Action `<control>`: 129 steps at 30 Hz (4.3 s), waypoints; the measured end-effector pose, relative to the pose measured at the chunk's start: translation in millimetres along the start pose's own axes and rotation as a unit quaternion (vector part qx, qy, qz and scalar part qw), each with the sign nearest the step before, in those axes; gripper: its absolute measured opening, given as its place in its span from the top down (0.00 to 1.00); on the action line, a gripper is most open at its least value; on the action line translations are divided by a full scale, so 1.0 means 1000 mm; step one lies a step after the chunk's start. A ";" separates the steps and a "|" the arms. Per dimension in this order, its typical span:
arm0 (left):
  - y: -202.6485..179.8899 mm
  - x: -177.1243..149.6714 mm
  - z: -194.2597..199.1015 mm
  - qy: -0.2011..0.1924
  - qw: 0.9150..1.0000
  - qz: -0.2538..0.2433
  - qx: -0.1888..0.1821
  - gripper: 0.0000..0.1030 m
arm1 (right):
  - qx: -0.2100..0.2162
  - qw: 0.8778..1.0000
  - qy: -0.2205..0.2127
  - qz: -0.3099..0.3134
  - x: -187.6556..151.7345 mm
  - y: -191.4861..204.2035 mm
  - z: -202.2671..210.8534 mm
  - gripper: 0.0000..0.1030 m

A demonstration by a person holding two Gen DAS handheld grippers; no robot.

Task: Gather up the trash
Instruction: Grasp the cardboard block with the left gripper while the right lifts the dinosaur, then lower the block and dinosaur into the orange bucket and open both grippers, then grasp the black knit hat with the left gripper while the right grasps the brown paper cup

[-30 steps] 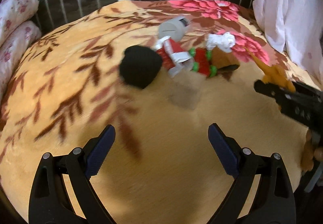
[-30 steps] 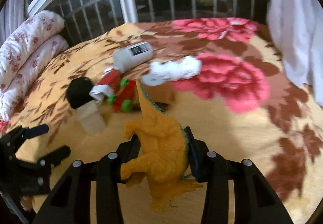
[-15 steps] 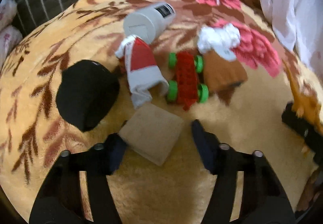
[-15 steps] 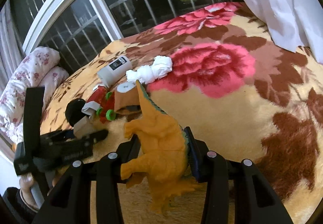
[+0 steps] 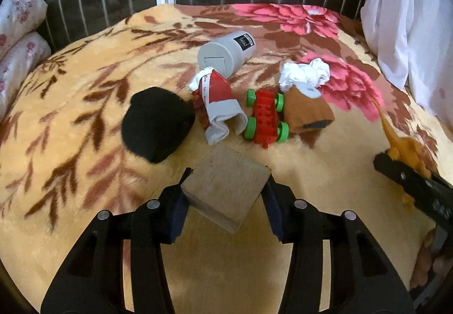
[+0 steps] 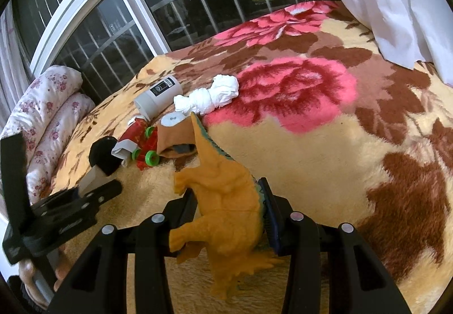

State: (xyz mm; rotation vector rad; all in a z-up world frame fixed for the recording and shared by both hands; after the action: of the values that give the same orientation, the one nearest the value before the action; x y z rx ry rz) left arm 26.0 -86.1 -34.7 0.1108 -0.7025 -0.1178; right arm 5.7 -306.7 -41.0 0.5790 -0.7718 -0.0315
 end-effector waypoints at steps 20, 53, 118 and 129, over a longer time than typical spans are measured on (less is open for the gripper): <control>0.055 -0.095 0.106 -0.058 0.998 -0.003 0.012 0.55 | -0.029 0.998 -0.023 0.054 -0.019 0.050 0.036 0.58; 0.062 -0.299 0.020 0.185 0.978 -0.096 -0.032 0.55 | -0.014 0.945 0.318 0.080 -0.301 0.117 -0.017 0.58; 0.072 -0.031 0.049 -0.033 0.999 -0.037 -0.009 0.16 | -0.037 0.991 -0.019 0.128 0.000 0.082 0.036 0.19; 0.041 0.031 -0.029 -0.015 0.996 -0.075 0.035 0.16 | 0.000 0.998 -0.058 -0.001 0.025 0.012 0.006 0.14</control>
State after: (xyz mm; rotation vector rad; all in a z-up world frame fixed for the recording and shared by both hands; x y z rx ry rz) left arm 70.9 -47.8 -31.2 0.2294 -0.7289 -0.2381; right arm 17.4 -305.5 -15.3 0.5816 -0.8845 -0.0668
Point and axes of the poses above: each gripper's, at about its wrist camera, not at the fingertips, and z roughly against the way its jaws point, y to its left, x to its top, the point moved 2 cm from there along -z, roughly the way its jaws point, and after that the axes turned 14 degrees about x, right-handed, at the moved point
